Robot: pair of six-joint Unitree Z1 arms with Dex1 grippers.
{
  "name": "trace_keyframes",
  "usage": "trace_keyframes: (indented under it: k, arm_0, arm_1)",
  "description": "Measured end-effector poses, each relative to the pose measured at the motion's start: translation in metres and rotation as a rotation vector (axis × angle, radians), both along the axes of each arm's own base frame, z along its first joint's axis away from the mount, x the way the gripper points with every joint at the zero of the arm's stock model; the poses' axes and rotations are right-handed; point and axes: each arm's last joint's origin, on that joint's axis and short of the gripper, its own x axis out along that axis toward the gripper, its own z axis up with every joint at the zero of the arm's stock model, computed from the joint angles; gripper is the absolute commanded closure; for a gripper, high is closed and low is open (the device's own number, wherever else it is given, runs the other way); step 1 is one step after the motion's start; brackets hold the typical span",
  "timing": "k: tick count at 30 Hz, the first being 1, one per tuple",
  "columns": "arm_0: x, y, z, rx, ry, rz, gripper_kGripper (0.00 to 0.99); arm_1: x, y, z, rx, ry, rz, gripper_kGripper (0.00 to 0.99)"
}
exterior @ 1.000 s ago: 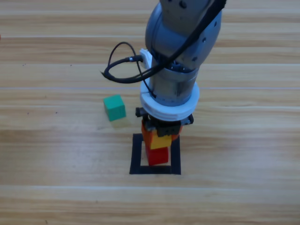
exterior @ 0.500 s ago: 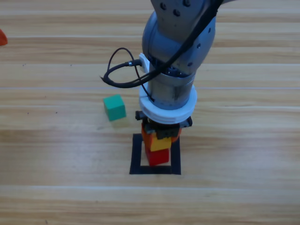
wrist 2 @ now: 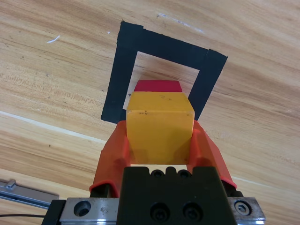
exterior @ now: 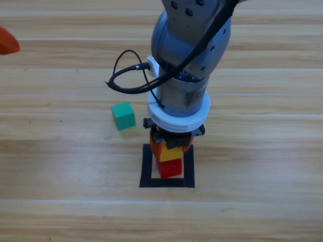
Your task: Stack the blocks in the rectangular block: red at the bottom, yellow in the middle, green on top
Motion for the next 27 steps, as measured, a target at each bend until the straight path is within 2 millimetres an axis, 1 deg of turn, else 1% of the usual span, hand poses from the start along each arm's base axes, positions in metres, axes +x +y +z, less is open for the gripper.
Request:
trace_keyframes:
  k: [1, 2, 3, 4, 7, 10, 14, 17, 18, 19, 20, 21, 23, 25, 26, 27]
  arm_0:
    - [0.0, 0.0, 0.0, 0.0, 0.001, -0.001, 0.0]
    - [0.0, 0.0, 0.0, -0.001, 0.002, -0.002, 0.0]
    - [0.0, 0.0, 0.0, -0.001, 0.003, -0.002, 0.0]
    - [0.0, -0.001, 0.0, -0.001, 0.002, -0.002, 0.0]
    - [0.001, -0.001, 0.0, -0.005, -0.001, -0.002, 0.0]
    - [0.002, -0.002, 0.0, -0.006, 0.001, -0.004, 0.0]
    - [0.003, -0.003, -0.001, -0.007, 0.004, -0.006, 0.0]
    - [0.004, -0.005, -0.002, -0.012, 0.006, 0.001, 0.0]
    - [0.005, -0.005, -0.002, -0.02, 0.009, 0.01, 0.0]
    - [0.006, -0.007, -0.002, -0.026, 0.009, 0.015, 0.0]
    - [0.007, -0.008, -0.002, -0.032, 0.009, 0.021, 0.0]
    - [0.011, -0.012, -0.001, -0.041, 0.009, 0.03, 0.0]
    - [0.022, -0.021, 0.002, -0.058, 0.004, 0.047, 0.008]
    - [0.039, -0.034, 0.007, -0.068, 0.003, 0.068, 0.017]
    - [0.049, -0.04, 0.01, -0.075, 0.007, 0.078, 0.017]
    - [0.062, -0.049, 0.01, -0.086, 0.023, 0.086, 0.017]
  arm_1:
    - [0.0, 0.0, 0.0, 0.0, 0.0, 0.004, 0.401]
    - [0.0, 0.0, 0.0, -0.001, -0.001, 0.005, 0.349]
    - [0.0, 0.0, 0.0, -0.001, -0.001, 0.005, 0.252]
    - [0.0, 0.0, 0.0, -0.001, -0.001, 0.005, 0.202]
    - [0.0, 0.0, 0.0, -0.001, -0.001, 0.006, 0.093]
    - [0.0, 0.001, 0.002, 0.004, -0.005, 0.013, 0.01]
    - [0.003, 0.004, 0.009, 0.022, -0.029, 0.051, 0.0]
    - [0.003, 0.004, 0.025, 0.038, -0.08, 0.132, 0.0]
    - [0.002, 0.002, 0.032, 0.042, -0.094, 0.178, 0.0]
    - [0.0, -0.001, 0.044, 0.054, -0.118, 0.236, 0.0]
    - [-0.002, -0.003, 0.052, 0.059, -0.136, 0.286, 0.0]
    - [-0.006, -0.01, 0.07, 0.073, -0.165, 0.342, 0.0]
    - [-0.017, -0.029, 0.101, 0.097, -0.208, 0.368, 0.0]
    - [-0.035, -0.061, 0.135, 0.1, -0.262, 0.371, 0.0]
    - [-0.043, -0.077, 0.147, 0.098, -0.281, 0.39, 0.0]
    - [-0.056, -0.098, 0.162, 0.106, -0.306, 0.427, 0.0]
